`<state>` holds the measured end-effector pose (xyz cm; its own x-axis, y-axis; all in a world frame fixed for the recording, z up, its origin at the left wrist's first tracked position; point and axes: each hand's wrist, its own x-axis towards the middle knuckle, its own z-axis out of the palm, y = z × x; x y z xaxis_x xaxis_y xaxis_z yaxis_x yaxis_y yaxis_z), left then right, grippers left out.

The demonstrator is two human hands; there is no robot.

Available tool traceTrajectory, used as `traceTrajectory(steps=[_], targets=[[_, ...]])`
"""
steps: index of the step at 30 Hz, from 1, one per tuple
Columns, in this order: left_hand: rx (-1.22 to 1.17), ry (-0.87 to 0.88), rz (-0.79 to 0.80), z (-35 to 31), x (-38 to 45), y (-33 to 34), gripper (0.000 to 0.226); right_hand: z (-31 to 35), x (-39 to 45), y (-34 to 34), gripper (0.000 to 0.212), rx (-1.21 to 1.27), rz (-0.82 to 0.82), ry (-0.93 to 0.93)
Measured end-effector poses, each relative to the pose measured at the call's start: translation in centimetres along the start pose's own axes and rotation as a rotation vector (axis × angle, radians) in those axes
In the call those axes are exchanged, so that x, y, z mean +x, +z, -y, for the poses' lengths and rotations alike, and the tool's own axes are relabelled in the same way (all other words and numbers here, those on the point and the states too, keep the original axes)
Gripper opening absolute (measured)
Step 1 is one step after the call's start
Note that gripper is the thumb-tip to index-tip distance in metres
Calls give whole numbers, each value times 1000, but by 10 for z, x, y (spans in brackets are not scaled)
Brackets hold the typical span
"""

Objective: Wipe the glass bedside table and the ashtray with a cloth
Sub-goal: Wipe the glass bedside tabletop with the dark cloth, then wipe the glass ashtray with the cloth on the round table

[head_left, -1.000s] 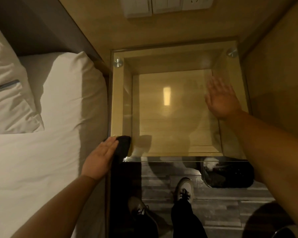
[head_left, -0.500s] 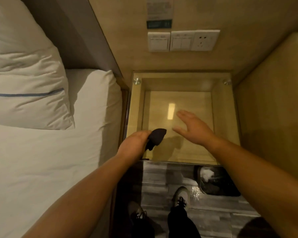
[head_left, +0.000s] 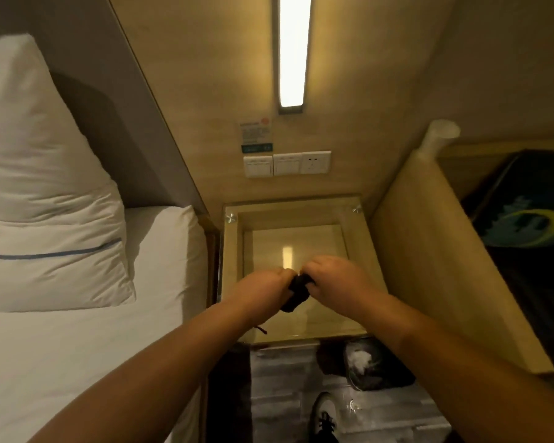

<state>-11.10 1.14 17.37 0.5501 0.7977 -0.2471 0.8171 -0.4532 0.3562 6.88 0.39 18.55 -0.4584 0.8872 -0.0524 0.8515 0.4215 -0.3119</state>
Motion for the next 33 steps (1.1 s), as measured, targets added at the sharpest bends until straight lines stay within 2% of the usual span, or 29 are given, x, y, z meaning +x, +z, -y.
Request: traceTrajectory(steps=[3, 6, 8, 11, 16, 18, 20, 22, 24, 29, 33], targets=[[53, 107, -13, -19, -11, -8, 25, 11, -38, -21, 12, -70, -67, 35], [209, 263, -115, -52, -17, -13, 29, 20, -90, -31, 9, -115, -141, 165], [285, 373, -136, -82, -15, -16, 30, 20, -134, -38, 21, -109, -187, 282], [329, 574, -131, -137, -9, -19, 35, 7, -219, -52, 51, -167, -285, 505], [330, 798, -31, -266, -14, 0, 58, -13, -395, -62, 65, -212, -164, 986], [359, 853, 5, -324, -18, 19, 68, -9, -463, -61, 67, -238, -163, 1137], [409, 998, 6, -375, -19, 46, 71, 1, -527, -55, 65, -260, -171, 1259], [345, 1166, -19, -427, -22, 80, 71, 11, -585, -47, 64, -279, -193, 1355], [294, 1264, 0, -480, -31, 116, 69, 17, -636, -36, 64, -266, -195, 1447], [291, 1281, 82, -602, -72, 208, 61, 3, -751, 3, 67, -173, -141, 1566], [390, 1339, 164, -672, -79, 280, 85, -23, -824, 38, 66, -81, -134, 1624]])
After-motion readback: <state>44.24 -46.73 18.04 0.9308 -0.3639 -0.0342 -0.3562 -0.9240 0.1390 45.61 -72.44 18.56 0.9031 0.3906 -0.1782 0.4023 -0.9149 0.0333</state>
